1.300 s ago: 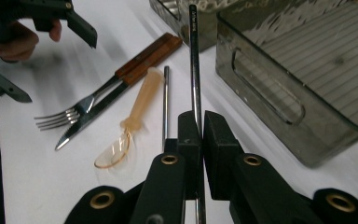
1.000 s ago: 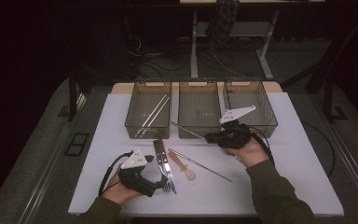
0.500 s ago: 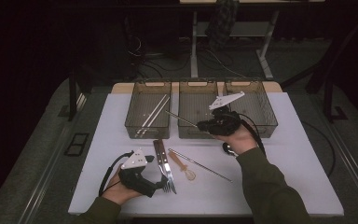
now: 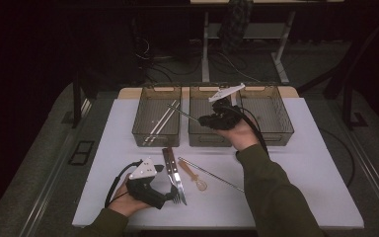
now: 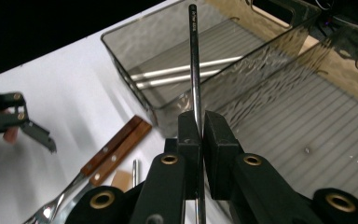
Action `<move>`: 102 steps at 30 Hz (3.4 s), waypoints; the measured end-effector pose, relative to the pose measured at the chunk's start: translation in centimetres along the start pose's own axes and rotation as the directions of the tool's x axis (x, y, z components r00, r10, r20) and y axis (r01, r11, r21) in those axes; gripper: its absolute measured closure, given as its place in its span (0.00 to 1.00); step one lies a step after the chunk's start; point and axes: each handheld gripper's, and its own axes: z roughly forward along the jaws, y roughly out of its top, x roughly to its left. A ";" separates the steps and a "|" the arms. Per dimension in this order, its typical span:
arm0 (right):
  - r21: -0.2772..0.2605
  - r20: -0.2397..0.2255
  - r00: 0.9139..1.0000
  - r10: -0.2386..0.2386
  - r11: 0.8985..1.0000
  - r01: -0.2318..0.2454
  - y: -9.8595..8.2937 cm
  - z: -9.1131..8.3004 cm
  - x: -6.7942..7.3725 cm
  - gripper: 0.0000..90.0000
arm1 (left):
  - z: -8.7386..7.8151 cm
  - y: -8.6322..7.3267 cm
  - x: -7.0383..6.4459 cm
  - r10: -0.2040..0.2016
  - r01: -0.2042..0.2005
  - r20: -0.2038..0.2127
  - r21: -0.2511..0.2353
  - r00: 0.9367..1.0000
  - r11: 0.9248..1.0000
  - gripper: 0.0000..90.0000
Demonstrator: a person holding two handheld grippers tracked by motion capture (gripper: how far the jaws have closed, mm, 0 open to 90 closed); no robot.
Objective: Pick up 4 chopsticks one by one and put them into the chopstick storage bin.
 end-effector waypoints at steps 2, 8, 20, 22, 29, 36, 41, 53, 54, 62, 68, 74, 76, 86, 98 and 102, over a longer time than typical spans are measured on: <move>-0.005 0.003 1.000 0.006 1.000 -0.006 0.4 0.4 0.0 0.95 | 0.0 0.0 0.0 -0.001 0.001 0.000 0.000 1.000 1.000 0.00; -0.009 0.009 0.999 0.034 0.999 -0.034 2.0 2.0 -0.4 0.95 | 0.0 0.0 0.1 -0.003 0.003 0.003 0.001 1.000 1.000 0.00; 0.014 0.033 0.997 0.066 0.998 -0.067 5.2 6.1 -0.1 0.95 | -0.1 0.1 0.0 0.006 -0.006 0.008 -0.007 1.000 1.000 0.00; 0.025 0.036 0.997 0.069 0.997 -0.070 5.5 6.9 -0.1 0.95 | -0.1 0.1 0.0 0.005 -0.004 0.009 -0.008 1.000 1.000 0.00; 0.049 0.052 0.995 0.086 0.995 -0.089 6.2 9.5 0.0 0.95 | -0.1 0.1 0.0 0.005 -0.005 0.012 -0.007 1.000 1.000 0.00; 0.082 0.070 0.993 0.096 0.991 -0.102 6.6 11.9 0.3 0.95 | -0.1 0.1 0.1 -0.002 0.002 0.014 -0.014 1.000 1.000 0.00; 0.111 0.098 0.989 0.108 0.987 -0.119 6.9 13.4 0.4 0.95 | -0.2 0.1 0.1 -0.002 0.002 0.015 -0.021 1.000 1.000 0.00; 0.132 0.119 0.986 0.118 0.982 -0.134 7.3 15.5 1.1 0.94 | -0.2 0.2 -0.1 0.006 -0.006 0.019 -0.021 1.000 1.000 0.00; 0.131 0.116 0.986 0.120 0.982 -0.135 7.3 15.6 1.1 0.94 | -0.2 0.2 -0.1 0.006 -0.006 0.020 -0.022 1.000 1.000 0.00; 0.067 0.092 0.987 0.129 0.988 -0.136 7.7 16.0 1.3 0.87 | -0.2 0.2 -0.1 0.010 -0.010 0.020 -0.022 1.000 1.000 0.00; 0.065 0.080 0.988 0.132 0.988 -0.137 8.0 15.3 1.2 0.76 | -0.3 0.2 0.0 0.007 -0.007 0.016 -0.020 1.000 1.000 0.00; 0.049 0.023 0.987 0.158 0.986 -0.159 7.6 13.9 0.7 0.67 | -0.3 0.2 0.0 0.008 -0.008 0.017 -0.016 1.000 1.000 0.00; 0.038 0.002 0.989 0.150 0.988 -0.150 7.4 13.4 0.8 0.62 | -0.2 0.1 0.0 0.006 -0.006 0.017 -0.015 1.000 1.000 0.00; -0.022 -0.044 0.996 0.084 0.996 -0.085 5.7 9.9 1.0 0.50 | -0.3 0.1 0.1 0.008 -0.008 0.015 -0.010 1.000 1.000 0.00; -0.027 -0.069 0.997 0.024 0.999 -0.025 1.8 5.3 0.9 0.47 | -0.2 0.0 0.1 0.005 -0.005 0.017 -0.009 1.000 1.000 0.00; -0.037 -0.070 0.997 0.018 0.999 -0.020 0.3 4.0 0.7 0.47 | -0.2 0.0 0.1 -0.001 0.001 0.015 -0.009 1.000 1.000 0.00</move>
